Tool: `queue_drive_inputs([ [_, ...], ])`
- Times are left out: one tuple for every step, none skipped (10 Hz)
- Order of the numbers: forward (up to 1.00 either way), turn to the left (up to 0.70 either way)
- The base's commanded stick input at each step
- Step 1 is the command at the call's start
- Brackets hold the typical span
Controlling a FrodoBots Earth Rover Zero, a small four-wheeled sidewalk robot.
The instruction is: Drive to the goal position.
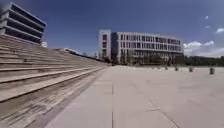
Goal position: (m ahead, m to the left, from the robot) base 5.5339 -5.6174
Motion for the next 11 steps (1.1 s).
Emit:
queue_drive_inputs([
  [0.7, 0.0],
  [0.7, 0.0],
  [0.7, 0.0],
  [0.7, 0.0],
  [0.7, 0.0],
  [0.7, 0.0],
  [0.7, 0.0],
  [0.7, 0.0],
  [0.7, 0.0],
  [0.7, 0.0],
  [0.7, 0.0],
])
